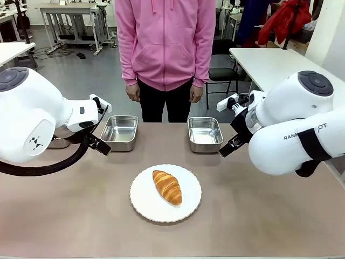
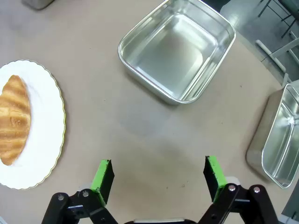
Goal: Place the bread in the container.
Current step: Place the Butter Roll into the Airtight Container indicated by the human.
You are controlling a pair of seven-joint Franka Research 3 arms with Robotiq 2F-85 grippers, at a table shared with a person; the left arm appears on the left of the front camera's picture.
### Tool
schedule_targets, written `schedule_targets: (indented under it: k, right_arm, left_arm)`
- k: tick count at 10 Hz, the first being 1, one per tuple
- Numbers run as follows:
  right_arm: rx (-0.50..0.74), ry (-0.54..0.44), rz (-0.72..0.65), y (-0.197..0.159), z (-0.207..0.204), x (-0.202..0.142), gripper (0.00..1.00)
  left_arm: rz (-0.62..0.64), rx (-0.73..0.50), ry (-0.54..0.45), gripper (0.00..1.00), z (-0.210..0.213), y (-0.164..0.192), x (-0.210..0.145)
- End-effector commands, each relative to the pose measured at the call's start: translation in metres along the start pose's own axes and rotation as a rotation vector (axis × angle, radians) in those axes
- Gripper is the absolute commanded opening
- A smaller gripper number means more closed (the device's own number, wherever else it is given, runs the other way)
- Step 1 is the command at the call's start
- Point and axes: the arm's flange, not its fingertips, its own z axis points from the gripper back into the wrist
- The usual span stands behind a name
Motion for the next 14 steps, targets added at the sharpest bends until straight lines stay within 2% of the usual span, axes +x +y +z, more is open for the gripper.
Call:
schedule_targets:
  k: [1,4,6,8,10,13,14]
  right_arm:
    - [0.000,0.000,0.000,0.000,0.000,0.000,1.00]
    - [0.000,0.000,0.000,0.000,0.000,0.000,1.00]
    - [-0.050,-0.075,0.011,-0.024,0.045,0.031,1.00]
    - [-0.091,-0.110,0.006,-0.060,0.089,0.048,1.00]
    - [-0.045,-0.155,-0.012,-0.112,0.141,0.046,1.00]
    - [-0.004,-0.184,-0.050,-0.186,0.191,0.012,1.00]
    - [0.004,-0.205,-0.055,-0.202,0.199,-0.003,1.00]
  left_arm:
    - [0.000,0.000,0.000,1.00,0.000,0.000,0.000]
    - [0.000,0.000,0.000,1.00,0.000,0.000,0.000]
    - [-0.010,-0.087,-0.042,1.00,0.038,0.031,0.022]
    - [-0.009,-0.137,-0.095,1.00,0.086,0.080,0.039]
    - [-0.081,-0.198,-0.090,1.00,0.129,0.138,0.044]
    - [-0.170,-0.348,-0.154,1.00,0.162,0.235,0.031]
    - [-0.171,-0.360,-0.179,1.00,0.166,0.263,0.023]
